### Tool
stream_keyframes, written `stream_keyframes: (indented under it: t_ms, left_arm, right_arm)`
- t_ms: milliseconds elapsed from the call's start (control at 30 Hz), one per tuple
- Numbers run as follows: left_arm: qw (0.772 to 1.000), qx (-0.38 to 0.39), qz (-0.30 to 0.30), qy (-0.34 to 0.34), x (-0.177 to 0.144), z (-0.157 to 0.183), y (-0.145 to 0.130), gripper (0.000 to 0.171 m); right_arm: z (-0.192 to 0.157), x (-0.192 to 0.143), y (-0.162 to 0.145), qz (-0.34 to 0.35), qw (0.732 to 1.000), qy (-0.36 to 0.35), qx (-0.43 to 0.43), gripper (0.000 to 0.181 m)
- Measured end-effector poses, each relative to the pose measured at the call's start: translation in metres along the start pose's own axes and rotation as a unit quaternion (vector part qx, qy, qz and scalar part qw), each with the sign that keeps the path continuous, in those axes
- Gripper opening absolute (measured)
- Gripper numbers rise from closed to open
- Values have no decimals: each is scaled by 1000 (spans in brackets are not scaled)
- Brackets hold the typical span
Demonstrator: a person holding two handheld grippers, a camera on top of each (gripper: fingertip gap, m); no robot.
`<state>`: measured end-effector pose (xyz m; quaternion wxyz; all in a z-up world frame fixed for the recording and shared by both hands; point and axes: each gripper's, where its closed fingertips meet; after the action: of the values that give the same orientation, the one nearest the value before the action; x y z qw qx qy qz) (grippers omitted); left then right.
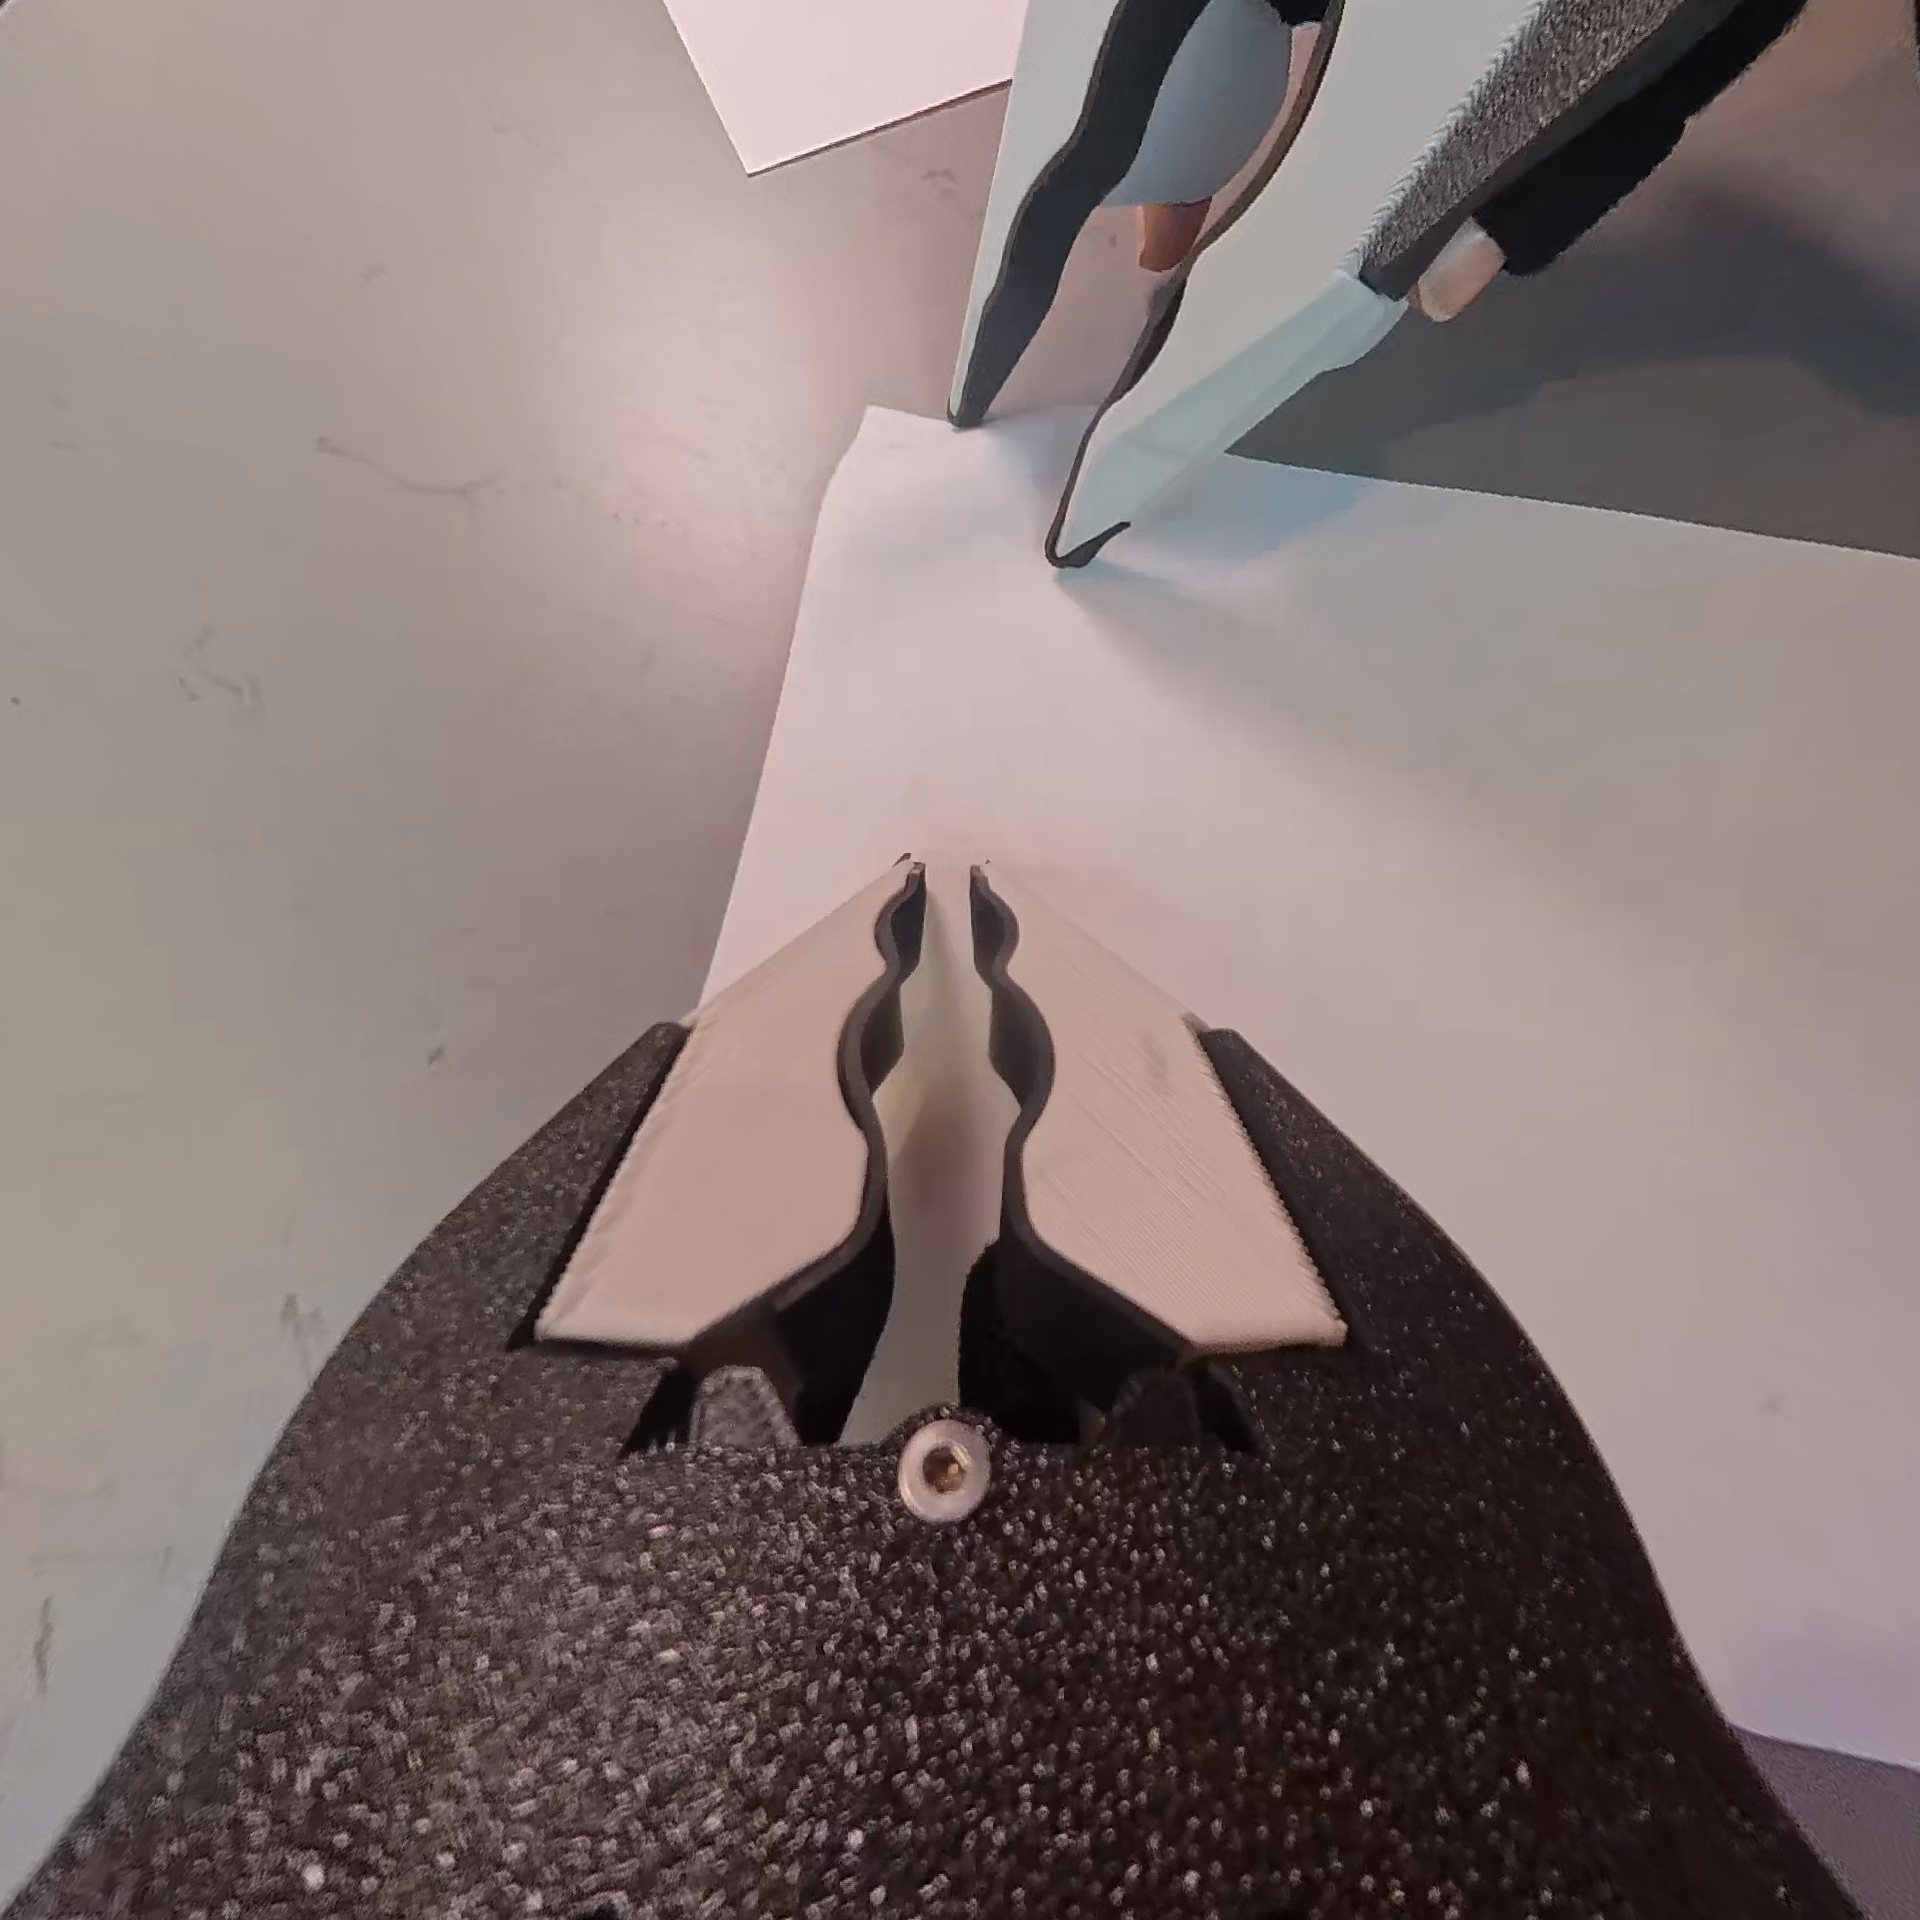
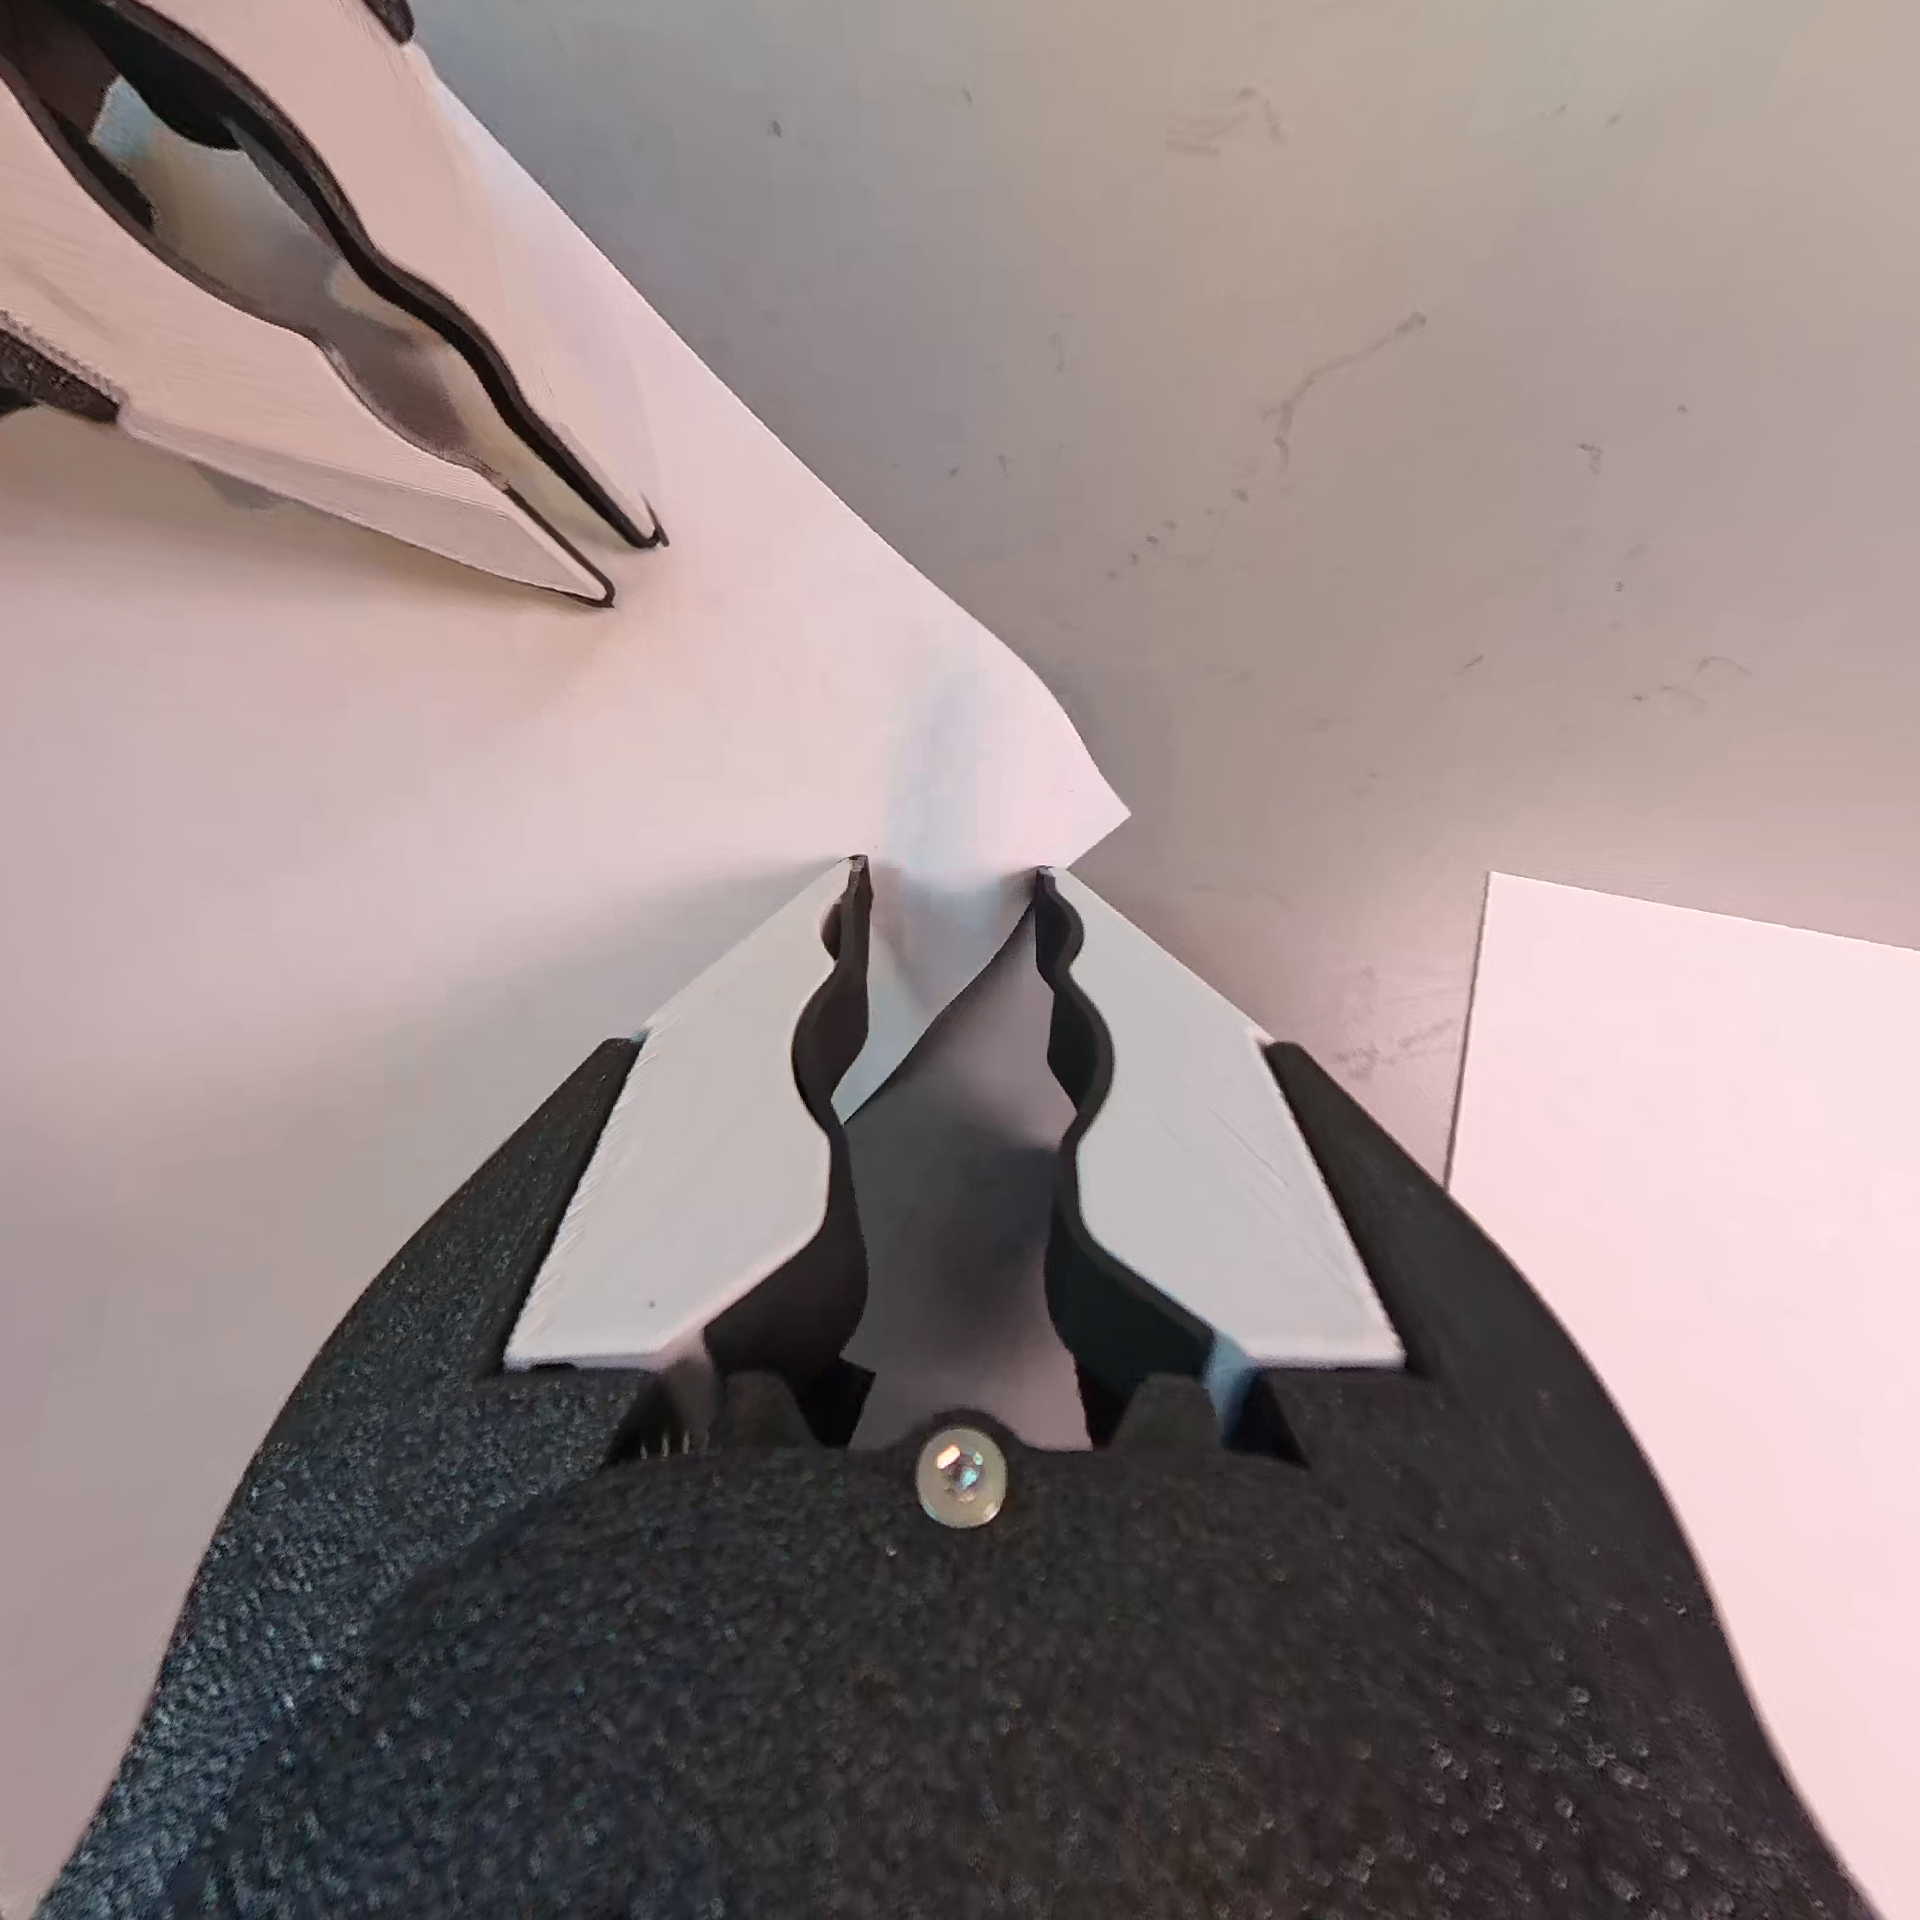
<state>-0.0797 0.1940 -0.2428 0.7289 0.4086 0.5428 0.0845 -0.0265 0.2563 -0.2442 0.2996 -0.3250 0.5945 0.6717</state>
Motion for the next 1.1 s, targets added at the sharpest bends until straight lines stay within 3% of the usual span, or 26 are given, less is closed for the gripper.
stream_keyframes:
  t_ms: [200,333,433,600,700,767,867,900,1000,1100]
  left_arm:
    - [1000,-7,-20,-14,-6,-12,-8,11]
    - [1000,17,-15,-18,-6,-11,-8,8]
    - [1000,23,-6,-20,-5,-10,-7,4]
    - [1000,18,-1,-17,-4,-10,-6,3]
    - [1000,19,1,-14,-4,-10,-6,3]
    - [1000,15,0,-12,-4,-10,-6,3]
    - [1000,8,0,-11,-3,-10,-6,3]
    - [1000,6,0,-11,-4,-10,-6,3]
    - [1000,8,2,-8,-3,-10,-6,2]
    - [1000,6,2,-8,-3,-10,-6,2]
  right_arm:
    - [-9,0,12,45,998,32,-4,13]
    - [-23,-18,35,134,988,82,9,14]
    - [-44,-31,47,190,963,180,65,22]
    - [-73,-22,38,153,947,265,101,54]
    - [-79,-29,56,185,922,302,155,71]
    - [-79,-40,72,222,882,351,222,81]
    - [-90,-64,91,283,822,424,256,80]
    - [-93,-65,92,284,820,424,258,79]
    - [-79,-37,76,246,881,321,244,62]
    - [-64,-24,67,214,909,267,239,57]
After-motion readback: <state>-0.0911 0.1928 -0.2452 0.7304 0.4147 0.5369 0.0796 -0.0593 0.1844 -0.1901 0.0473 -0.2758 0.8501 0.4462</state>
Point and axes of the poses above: each gripper's, where its closed fingertips meet, x out along the fingers, y out of its top, z = x × y across the jaws, and after that the axes turned 7 degrees about -x, right-handed
